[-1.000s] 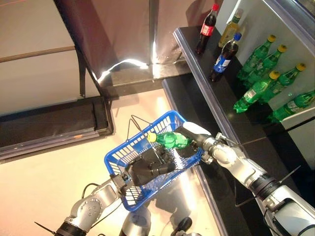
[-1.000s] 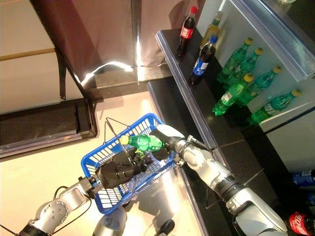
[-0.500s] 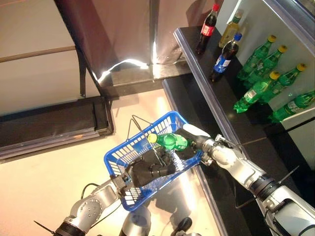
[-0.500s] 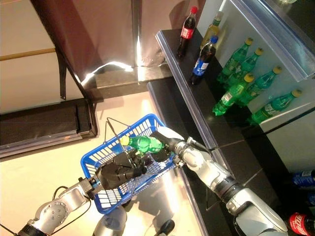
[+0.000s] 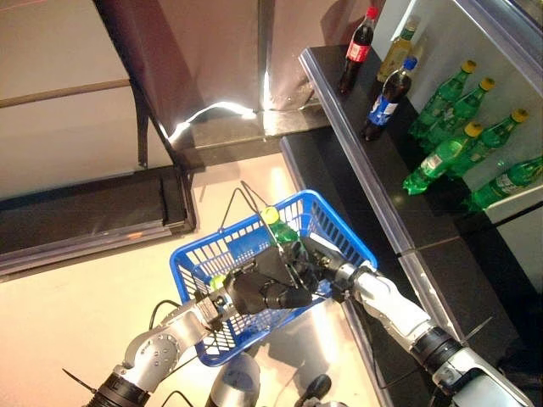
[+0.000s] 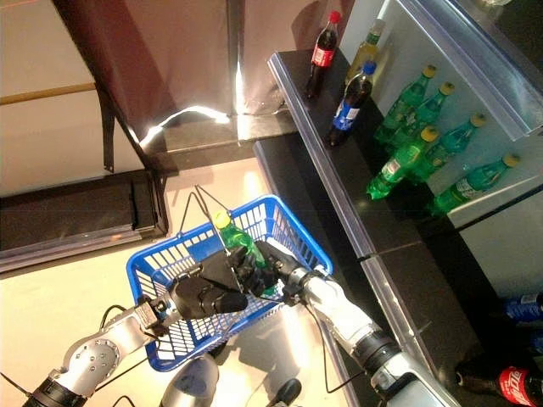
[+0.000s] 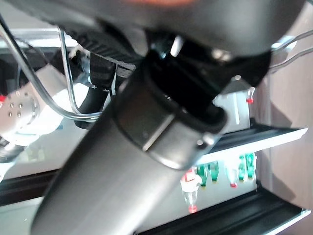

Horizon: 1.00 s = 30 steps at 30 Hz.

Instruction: Pick up the drink and place into the basket.

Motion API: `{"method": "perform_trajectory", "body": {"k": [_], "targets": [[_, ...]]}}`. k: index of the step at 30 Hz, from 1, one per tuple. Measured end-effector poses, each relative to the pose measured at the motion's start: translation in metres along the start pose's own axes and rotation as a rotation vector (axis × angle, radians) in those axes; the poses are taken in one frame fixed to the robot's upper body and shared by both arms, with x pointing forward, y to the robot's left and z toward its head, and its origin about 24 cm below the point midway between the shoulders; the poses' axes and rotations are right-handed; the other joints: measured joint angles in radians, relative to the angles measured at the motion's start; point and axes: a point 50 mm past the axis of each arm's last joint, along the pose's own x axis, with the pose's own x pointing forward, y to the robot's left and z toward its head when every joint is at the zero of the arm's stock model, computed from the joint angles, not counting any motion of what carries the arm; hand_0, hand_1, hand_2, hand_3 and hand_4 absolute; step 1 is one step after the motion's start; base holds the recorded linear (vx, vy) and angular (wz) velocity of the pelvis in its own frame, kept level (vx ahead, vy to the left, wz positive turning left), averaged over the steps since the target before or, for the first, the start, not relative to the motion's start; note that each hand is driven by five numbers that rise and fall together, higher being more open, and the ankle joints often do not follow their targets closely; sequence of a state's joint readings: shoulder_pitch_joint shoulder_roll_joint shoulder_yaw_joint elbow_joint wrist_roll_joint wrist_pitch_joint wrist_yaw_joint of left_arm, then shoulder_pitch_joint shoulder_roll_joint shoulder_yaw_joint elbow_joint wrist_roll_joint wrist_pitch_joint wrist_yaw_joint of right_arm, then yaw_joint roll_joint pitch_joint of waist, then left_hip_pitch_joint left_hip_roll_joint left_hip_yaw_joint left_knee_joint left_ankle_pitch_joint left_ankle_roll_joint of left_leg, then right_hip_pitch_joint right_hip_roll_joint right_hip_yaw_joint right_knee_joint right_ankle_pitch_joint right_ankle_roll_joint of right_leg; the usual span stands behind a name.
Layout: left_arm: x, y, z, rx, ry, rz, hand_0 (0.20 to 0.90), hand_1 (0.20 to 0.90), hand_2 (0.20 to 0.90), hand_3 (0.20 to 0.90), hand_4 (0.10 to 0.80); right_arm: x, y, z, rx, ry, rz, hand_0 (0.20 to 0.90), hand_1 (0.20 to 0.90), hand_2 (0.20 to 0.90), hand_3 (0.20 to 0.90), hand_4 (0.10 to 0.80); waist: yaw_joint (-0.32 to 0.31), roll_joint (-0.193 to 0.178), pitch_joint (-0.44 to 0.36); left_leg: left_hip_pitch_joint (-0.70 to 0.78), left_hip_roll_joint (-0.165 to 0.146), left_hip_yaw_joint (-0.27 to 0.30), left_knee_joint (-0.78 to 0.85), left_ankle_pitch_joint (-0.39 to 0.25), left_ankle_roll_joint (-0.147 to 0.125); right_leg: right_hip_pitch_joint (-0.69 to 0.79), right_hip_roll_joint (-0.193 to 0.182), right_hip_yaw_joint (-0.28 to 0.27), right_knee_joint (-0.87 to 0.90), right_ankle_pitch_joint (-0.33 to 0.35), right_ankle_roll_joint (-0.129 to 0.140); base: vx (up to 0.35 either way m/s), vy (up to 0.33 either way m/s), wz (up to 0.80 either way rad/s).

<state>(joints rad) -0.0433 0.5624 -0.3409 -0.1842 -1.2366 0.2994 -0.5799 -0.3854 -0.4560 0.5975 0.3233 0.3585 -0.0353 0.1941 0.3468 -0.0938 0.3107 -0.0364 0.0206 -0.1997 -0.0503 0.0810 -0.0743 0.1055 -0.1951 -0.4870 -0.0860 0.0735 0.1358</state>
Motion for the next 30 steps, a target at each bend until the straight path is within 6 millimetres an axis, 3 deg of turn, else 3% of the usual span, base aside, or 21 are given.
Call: {"method": "perform_trajectory", "body": {"k": [20,30], "targets": [[0.005,-0.001,0.003,0.034,0.031,-0.01,0.3,0.3,0.3,0.2,0.1,-0.003,0.002,-0.002,0.104,-0.046,-0.009,0.3,0.3,0.3,0.2,0.1,-0.024,0.001,0.0,0.001,0.003,0.004,0.0,0.0,0.0,0.0,0.0,0.002,0.0,0.0,0.0,0.0,0.0,0.0],[0.005,0.0,0.002,0.035,0.044,-0.008,0.3,0.3,0.3,0.2,0.1,0.001,0.011,-0.005,0.259,-0.073,-0.028,0.3,0.3,0.3,0.2,0.1,-0.024,0.001,0.0,0.002,0.003,0.004,0.0,0.0,0.0,0.001,-0.001,0.002,0.0,0.0,0.0,0.0,0.0,0.0]]}}
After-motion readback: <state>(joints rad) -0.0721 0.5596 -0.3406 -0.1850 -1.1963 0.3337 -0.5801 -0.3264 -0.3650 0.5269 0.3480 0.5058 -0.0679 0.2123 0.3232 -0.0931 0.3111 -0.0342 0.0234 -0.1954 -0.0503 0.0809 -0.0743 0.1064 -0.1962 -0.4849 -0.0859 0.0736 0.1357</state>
